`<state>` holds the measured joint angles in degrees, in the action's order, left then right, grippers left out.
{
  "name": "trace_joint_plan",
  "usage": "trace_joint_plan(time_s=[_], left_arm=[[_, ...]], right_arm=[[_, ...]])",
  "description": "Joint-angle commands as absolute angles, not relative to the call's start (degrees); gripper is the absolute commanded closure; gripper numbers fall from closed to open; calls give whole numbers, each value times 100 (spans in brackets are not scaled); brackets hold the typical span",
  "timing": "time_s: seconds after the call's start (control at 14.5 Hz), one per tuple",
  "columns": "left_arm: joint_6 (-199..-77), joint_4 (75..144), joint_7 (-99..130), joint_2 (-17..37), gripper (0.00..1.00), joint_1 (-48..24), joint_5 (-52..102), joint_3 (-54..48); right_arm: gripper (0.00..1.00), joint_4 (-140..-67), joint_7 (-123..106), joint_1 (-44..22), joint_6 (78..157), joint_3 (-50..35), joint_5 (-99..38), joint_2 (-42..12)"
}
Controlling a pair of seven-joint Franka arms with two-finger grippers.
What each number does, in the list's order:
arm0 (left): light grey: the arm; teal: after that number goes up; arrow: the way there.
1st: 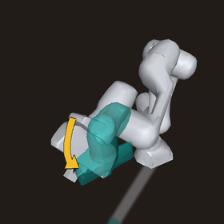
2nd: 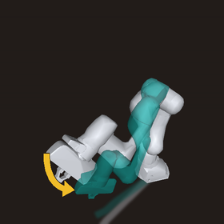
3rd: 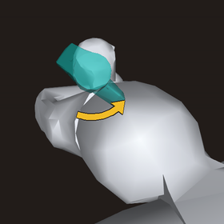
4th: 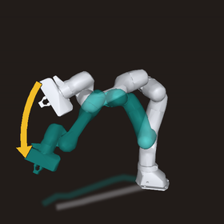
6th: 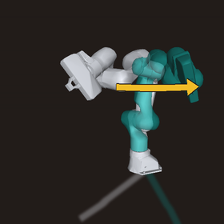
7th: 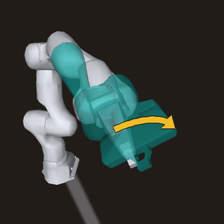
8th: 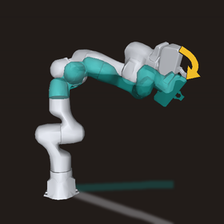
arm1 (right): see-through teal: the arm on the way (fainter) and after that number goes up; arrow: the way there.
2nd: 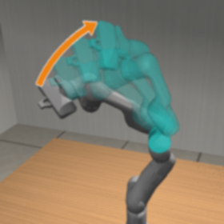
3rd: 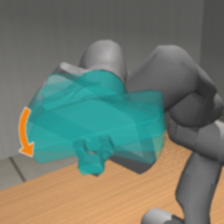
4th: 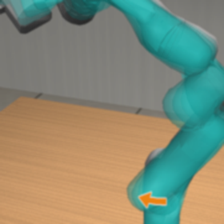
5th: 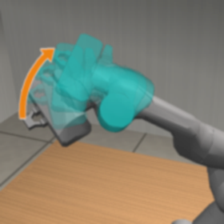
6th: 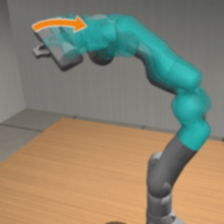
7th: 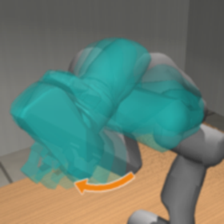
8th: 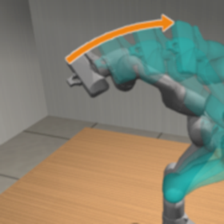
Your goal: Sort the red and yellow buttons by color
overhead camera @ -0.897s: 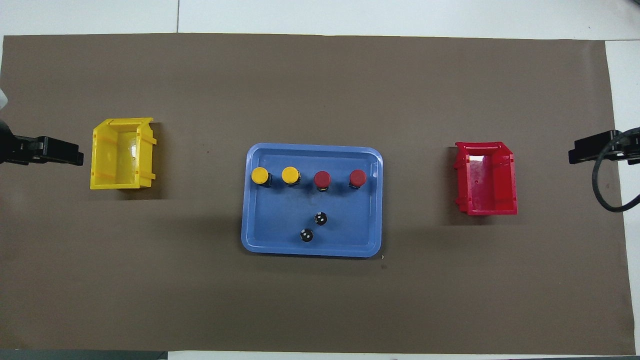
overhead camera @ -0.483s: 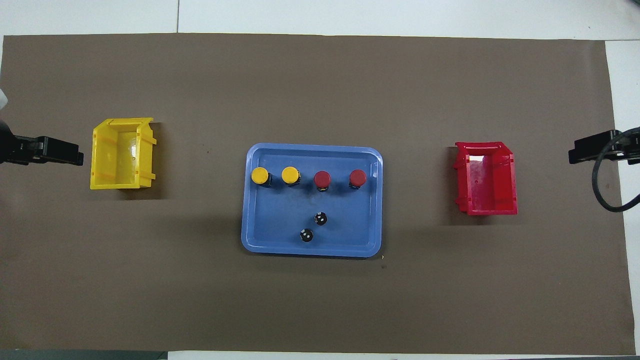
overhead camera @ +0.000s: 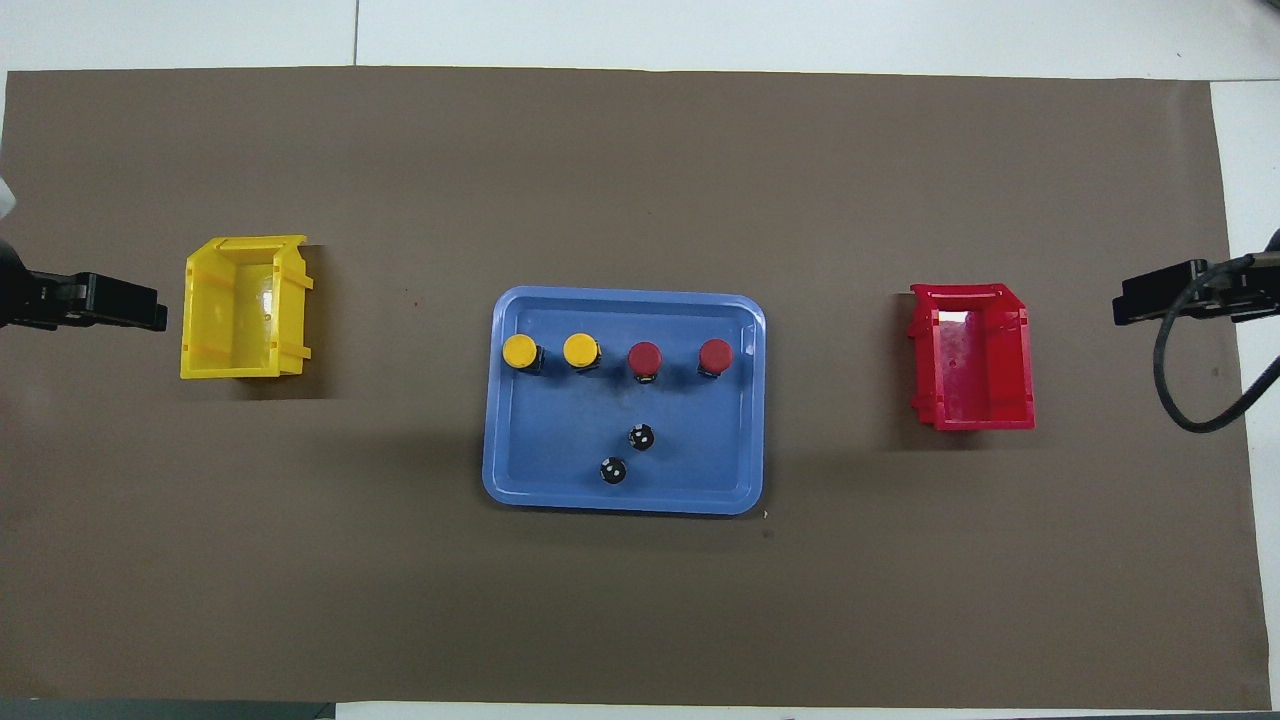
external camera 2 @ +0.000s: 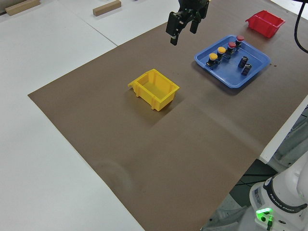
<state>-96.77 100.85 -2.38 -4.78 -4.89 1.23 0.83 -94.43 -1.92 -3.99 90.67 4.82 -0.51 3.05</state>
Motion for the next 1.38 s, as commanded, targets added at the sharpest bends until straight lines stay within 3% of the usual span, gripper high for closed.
trace_joint_plan(time_s=[0.0,0.55,0.76,0.9,1.1,1.31], left_arm=[[-9606,10134,-299,-545,0,-483,158,97],[-9606,10134,-299,-545,0,-483,158,97],[-9580,10134,-299,-545,0,-483,158,97],[-9589,10134,-299,-545,0,-475,158,97],[-9607,10107,-290,-536,0,-483,158,97],[-9580,10134,-281,-545,0,-466,158,97]], right_arm=[[0,-9492,-290,-325,9088,475,18,325],[0,-9116,-203,-430,8904,457,255,176],[0,-8589,691,-956,8764,343,132,-270],[0,-7992,1595,-1500,8745,212,105,-954],[0,-7761,2826,-2239,9593,176,45,-1642],[0,-8531,3470,-2767,10877,176,26,-1942]])
